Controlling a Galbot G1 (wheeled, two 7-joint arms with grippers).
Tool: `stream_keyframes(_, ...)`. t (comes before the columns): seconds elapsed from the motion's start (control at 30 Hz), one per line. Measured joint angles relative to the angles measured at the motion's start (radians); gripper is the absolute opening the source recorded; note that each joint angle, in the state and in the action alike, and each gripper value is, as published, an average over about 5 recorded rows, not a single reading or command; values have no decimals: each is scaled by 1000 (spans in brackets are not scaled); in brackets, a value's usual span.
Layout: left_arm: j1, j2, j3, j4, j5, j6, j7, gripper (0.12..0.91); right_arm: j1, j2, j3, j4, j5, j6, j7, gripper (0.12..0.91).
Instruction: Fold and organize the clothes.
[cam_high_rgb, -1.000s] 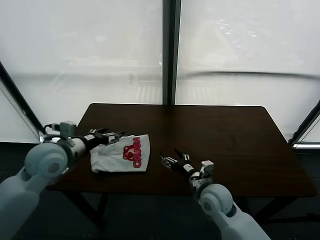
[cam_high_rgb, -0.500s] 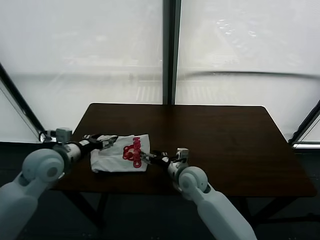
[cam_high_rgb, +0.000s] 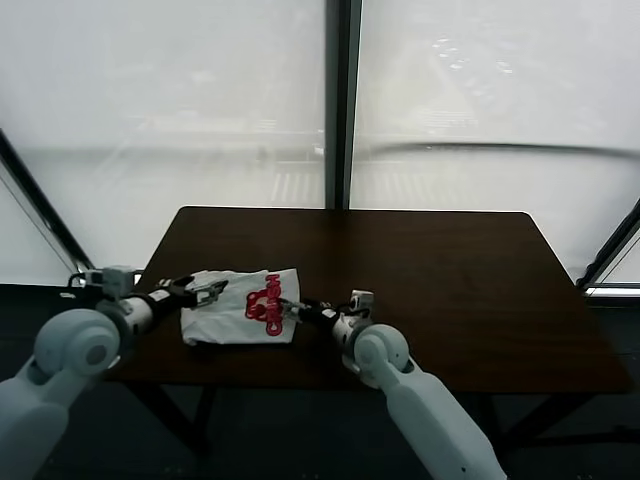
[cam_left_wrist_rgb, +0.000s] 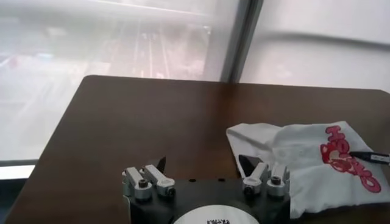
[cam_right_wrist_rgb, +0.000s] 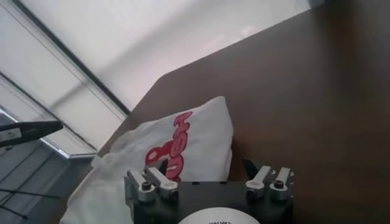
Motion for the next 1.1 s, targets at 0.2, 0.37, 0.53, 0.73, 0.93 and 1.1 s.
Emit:
stream_keyframes(0.2, 27, -3, -26, -3, 6, 0, 4, 907, -9, -12, 3, -4, 7, 3, -31, 502)
stream_keyframes(0.37, 42, -10, -43, -1, 15, 0, 13, 907, -10, -28, 28, 7, 31, 9, -34, 208)
stream_keyframes(0.53, 57, -18, -65, 0, 24, 0, 23, 907, -19, -61, 70, 27, 37, -20, -3, 148)
stream_keyframes(0.73, 75, -29, -83, -3, 35, 0, 30, 907, -43, -143, 125, 63, 66, -50, 13, 145)
stream_keyframes(0.93, 92, -42, -98, -21, 39, 0, 30, 907, -64, -227, 170, 91, 78, -71, 11, 145)
stream_keyframes(1.1, 117, -55, -124, -33, 47, 0, 34, 907, -65, -283, 190, 107, 63, -91, -18, 145)
